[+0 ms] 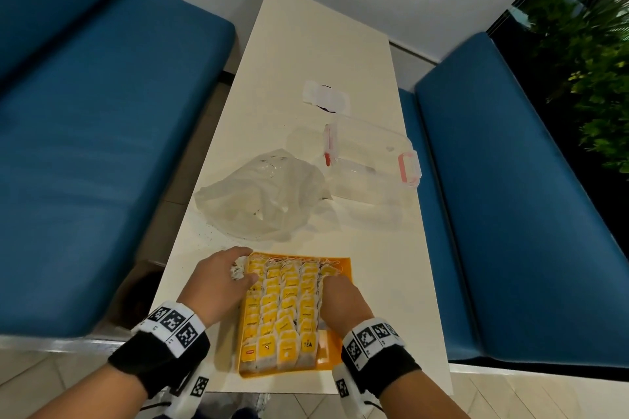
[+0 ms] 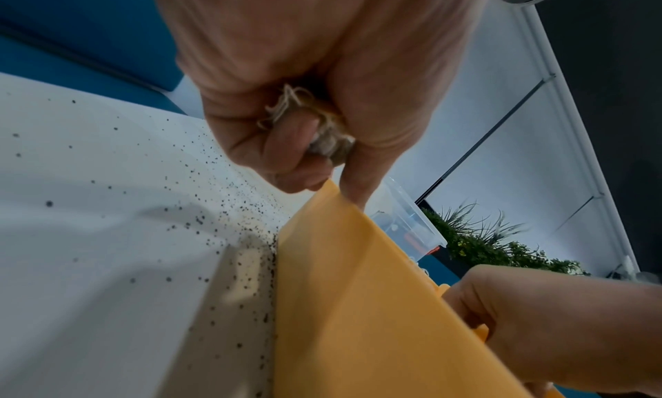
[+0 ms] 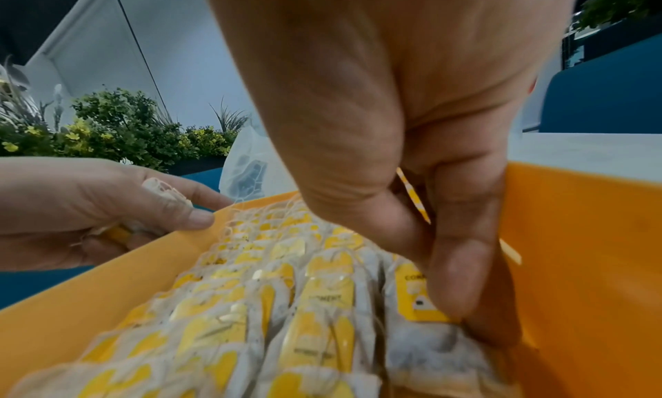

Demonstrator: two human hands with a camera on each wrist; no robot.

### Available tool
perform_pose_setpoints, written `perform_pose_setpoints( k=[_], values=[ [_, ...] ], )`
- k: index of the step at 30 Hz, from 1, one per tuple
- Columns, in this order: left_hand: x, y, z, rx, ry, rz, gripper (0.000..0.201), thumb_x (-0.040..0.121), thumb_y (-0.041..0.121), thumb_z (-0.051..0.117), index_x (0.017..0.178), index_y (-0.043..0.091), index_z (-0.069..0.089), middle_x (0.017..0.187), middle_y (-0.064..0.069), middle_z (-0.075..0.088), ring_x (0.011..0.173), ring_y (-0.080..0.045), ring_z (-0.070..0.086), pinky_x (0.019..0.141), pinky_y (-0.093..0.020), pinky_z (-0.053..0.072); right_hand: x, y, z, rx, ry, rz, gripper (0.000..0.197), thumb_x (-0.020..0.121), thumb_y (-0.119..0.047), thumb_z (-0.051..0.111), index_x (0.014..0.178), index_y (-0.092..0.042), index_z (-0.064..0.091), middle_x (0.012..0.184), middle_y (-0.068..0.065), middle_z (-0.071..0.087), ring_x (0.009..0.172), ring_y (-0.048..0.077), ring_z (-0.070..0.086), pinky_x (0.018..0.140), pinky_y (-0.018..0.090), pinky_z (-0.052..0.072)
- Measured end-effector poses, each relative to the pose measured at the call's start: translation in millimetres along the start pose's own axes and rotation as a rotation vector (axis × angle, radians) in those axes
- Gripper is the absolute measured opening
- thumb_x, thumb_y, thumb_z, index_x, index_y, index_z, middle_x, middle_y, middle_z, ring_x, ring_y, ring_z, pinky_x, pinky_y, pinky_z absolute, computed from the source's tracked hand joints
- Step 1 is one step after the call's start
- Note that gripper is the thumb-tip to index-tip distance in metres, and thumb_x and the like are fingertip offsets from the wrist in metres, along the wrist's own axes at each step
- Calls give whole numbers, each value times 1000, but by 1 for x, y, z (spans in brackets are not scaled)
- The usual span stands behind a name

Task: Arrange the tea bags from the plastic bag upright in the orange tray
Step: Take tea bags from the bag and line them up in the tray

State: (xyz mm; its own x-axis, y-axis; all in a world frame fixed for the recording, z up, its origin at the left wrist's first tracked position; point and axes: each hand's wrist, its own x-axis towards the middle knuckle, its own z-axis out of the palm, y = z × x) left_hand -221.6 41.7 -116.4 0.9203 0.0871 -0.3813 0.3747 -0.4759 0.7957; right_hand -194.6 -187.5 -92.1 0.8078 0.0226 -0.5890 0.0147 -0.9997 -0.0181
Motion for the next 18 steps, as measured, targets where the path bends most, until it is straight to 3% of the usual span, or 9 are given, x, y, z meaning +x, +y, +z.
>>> perform_pose_setpoints(
  k=[4, 7, 9, 11, 14, 18],
  values=[
    [0, 0, -3, -36, -8, -1, 52, 83, 31, 80, 132, 31, 61, 120, 3, 66, 109, -14, 58, 95, -28, 47, -5, 2, 2, 46, 41, 3, 28, 95, -4, 42, 119, -9, 56, 126, 13, 54, 111, 28, 62, 92, 33, 52],
    [-2, 5, -7, -143, 1, 31, 40, 81, 38, 81, 118, 37, 67, 106, 13, 67, 99, -8, 59, 81, -22, 46, -8, 2, -6, 109, 115, -6, 26, 90, -2, 44, 112, -10, 56, 121, 11, 56, 107, 27, 60, 86, 31, 51],
    [-5, 13, -9, -390, -66, -33, 22, 85, 38, 77, 105, 30, 74, 92, 9, 70, 82, -11, 63, 66, -22, 46, -12, -1, -15, 139, 184, -51, 24, 88, -4, 47, 109, -12, 56, 119, 9, 54, 103, 27, 60, 81, 31, 48],
    [-7, 25, -10, -719, -196, -199, 21, 91, 37, 70, 101, 19, 75, 86, -2, 67, 72, -17, 62, 58, -28, 47, -19, -8, -27, 136, 245, -125, 21, 92, -13, 52, 113, -15, 56, 118, 6, 52, 102, 25, 60, 81, 33, 49],
    [-8, 37, -10, -1022, -320, -401, 33, 96, 39, 62, 105, 10, 74, 88, -10, 65, 73, -21, 65, 59, -30, 55, -32, -22, -39, 227, 332, -360, 21, 91, -24, 59, 112, -21, 58, 112, -2, 52, 89, 18, 60, 79, 39, 52],
    [-4, 37, -6, -1206, -380, -457, 46, 100, 44, 52, 115, 5, 70, 100, -17, 64, 92, -32, 66, 72, -38, 57, -50, -44, -41, 340, 329, -587, 24, 85, -42, 66, 103, -27, 62, 97, -10, 56, 71, 2, 50, 70, 35, 53]
  ],
)
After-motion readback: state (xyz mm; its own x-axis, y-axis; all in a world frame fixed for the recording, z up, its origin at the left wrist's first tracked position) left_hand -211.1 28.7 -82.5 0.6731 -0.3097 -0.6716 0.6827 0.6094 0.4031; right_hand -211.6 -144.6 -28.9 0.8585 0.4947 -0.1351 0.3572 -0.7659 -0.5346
